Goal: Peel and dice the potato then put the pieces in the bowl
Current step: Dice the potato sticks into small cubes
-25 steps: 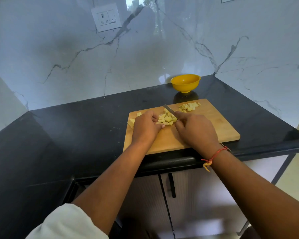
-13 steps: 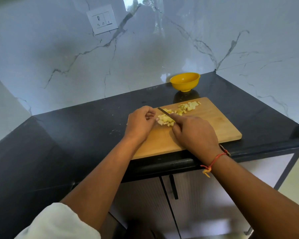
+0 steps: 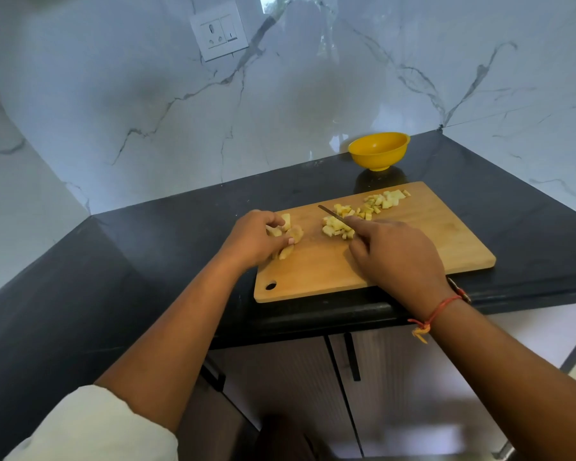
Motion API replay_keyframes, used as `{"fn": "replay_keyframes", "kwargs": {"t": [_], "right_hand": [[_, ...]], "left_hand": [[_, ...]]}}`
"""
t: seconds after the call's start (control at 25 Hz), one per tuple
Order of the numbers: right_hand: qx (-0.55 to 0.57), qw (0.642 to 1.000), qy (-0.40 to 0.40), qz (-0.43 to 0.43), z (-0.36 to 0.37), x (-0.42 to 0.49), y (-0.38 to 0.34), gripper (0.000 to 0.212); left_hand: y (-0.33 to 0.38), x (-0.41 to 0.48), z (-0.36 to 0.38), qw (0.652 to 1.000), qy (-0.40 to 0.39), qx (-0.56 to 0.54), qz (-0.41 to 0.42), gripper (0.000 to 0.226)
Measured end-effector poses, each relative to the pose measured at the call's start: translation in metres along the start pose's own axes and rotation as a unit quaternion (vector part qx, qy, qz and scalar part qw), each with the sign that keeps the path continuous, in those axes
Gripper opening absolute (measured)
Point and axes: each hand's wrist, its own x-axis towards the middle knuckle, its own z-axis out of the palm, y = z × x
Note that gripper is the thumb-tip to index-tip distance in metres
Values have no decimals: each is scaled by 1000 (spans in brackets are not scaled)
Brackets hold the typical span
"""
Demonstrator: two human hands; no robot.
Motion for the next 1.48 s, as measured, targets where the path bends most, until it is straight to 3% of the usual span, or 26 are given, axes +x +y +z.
{"fn": "replay_keyframes", "kwargs": {"t": [0.24, 0.44, 0.56, 0.88, 1.0, 1.08, 1.16, 1.24, 1.48], "right_hand": [[-13, 1000, -2, 2, 1, 0, 0, 44], [-11, 1000, 0, 9, 1, 1, -1, 44], [-9, 1000, -3, 12, 2, 1, -1, 44], [-2, 1000, -3, 15, 1, 1, -1, 44], [3, 1000, -2, 17, 0, 1, -1, 44], [8, 1000, -3, 22, -1, 1, -1, 44], [25, 999, 5, 34, -3, 0, -2, 44], [39, 998, 14, 42, -5, 1, -3, 43], [83, 995, -9, 58, -17, -2, -7, 41]], "left_hand": [[0, 25, 15, 997, 62, 13, -37, 32], [7, 47, 18, 992, 56, 102, -50, 30], [13, 58, 18, 989, 53, 121, -70, 18], [23, 66, 16, 993, -3, 67, -96, 8], [29, 57, 11, 996, 61, 23, -65, 9], [39, 42, 3, 990, 117, -72, -40, 8], [49, 23, -3, 971, 87, -221, -25, 4], [58, 1, 2, 958, 5, -284, -26, 14], [46, -19, 16, 990, -78, -109, 50, 29]]}}
